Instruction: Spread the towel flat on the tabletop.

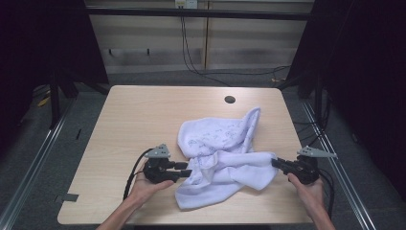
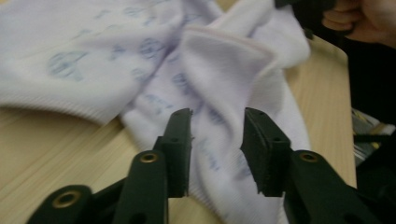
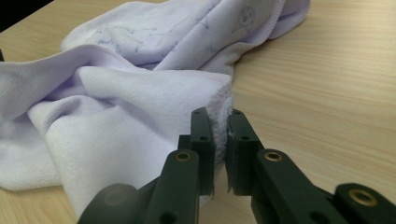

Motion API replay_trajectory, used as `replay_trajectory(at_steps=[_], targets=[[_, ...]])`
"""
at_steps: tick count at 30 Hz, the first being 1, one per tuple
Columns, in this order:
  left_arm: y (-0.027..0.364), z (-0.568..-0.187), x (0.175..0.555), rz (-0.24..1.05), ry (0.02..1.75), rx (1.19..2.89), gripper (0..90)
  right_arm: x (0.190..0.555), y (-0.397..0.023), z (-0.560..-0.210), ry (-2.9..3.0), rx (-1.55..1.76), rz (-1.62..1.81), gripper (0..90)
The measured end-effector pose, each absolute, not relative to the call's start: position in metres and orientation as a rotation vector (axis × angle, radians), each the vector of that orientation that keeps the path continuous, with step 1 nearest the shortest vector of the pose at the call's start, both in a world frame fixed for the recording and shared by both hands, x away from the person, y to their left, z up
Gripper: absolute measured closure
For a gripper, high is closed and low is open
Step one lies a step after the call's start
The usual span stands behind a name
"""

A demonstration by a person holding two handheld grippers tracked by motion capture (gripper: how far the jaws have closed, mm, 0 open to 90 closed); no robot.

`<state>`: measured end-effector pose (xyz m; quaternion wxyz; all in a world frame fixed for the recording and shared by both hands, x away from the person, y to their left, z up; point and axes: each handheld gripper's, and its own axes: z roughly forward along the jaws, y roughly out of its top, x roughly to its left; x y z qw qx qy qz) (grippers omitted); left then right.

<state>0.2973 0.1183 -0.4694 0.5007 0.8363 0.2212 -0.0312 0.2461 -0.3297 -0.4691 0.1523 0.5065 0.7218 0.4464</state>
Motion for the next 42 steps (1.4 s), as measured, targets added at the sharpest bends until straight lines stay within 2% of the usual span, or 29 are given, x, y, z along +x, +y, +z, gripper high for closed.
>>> replay_trajectory(at_steps=[4,9,10,13,14,15,21,23,24,25,28,30,33,34,35,37,40,41,42], targets=[[0.103,-0.470,0.295,-0.090,0.512,2.030,50.0,0.244,-0.328,-0.467,2.072,1.442,1.306,83.0],[0.092,-0.472,0.299,-0.101,0.525,2.013,47.5,0.244,-0.327,-0.466,2.074,1.433,1.327,83.0],[0.088,-0.470,0.297,-0.079,0.518,1.999,49.8,0.244,-0.326,-0.465,2.080,1.424,1.340,83.0],[0.085,-0.469,0.295,-0.073,0.480,1.988,78.0,0.245,-0.324,-0.464,2.084,1.415,1.365,83.0],[0.084,-0.468,0.293,-0.066,0.477,1.992,78.0,0.245,-0.324,-0.464,2.084,1.415,1.365,83.0],[0.085,-0.468,0.292,-0.044,0.483,2.006,85.3,0.245,-0.323,-0.463,2.082,1.409,1.379,83.0],[0.115,-0.452,0.303,-0.010,0.576,1.911,86.6,0.249,-0.326,-0.451,2.073,1.380,1.367,83.2],[0.137,-0.422,0.316,0.047,0.601,1.857,86.7,0.258,-0.332,-0.431,2.020,1.353,1.438,83.8],[0.137,-0.422,0.316,0.047,0.601,1.857,86.7,0.258,-0.332,-0.431,2.020,1.353,1.438,83.8],[0.144,-0.405,0.319,0.082,0.589,1.825,86.7,0.260,-0.332,-0.425,2.009,1.346,1.450,83.8],[0.161,-0.368,0.327,0.162,0.591,1.750,86.8,0.271,-0.330,-0.392,1.944,1.268,1.545,83.9],[0.166,-0.362,0.329,0.177,0.599,1.729,86.8,0.273,-0.330,-0.382,1.915,1.249,1.587,83.9],[0.187,-0.337,0.341,0.238,0.636,1.671,86.9,0.283,-0.333,-0.342,1.836,1.174,1.673,84.2],[0.187,-0.337,0.341,0.238,0.636,1.671,86.9,0.283,-0.333,-0.342,1.836,1.174,1.673,84.2],[0.192,-0.320,0.343,0.277,0.628,1.658,86.9,0.287,-0.332,-0.318,1.817,1.126,1.687,84.2],[0.193,-0.310,0.340,0.299,0.609,1.643,86.9,0.288,-0.330,-0.309,1.815,1.103,1.690,84.3],[0.205,-0.267,0.326,0.366,0.539,1.570,87.0,0.285,-0.320,-0.259,1.787,0.991,1.697,84.3],[0.205,-0.267,0.326,0.366,0.539,1.570,87.0,0.285,-0.320,-0.259,1.787,0.991,1.697,84.3],[0.214,-0.253,0.311,0.376,0.492,1.537,87.0,0.272,-0.317,-0.241,1.770,0.914,1.750,84.3]])
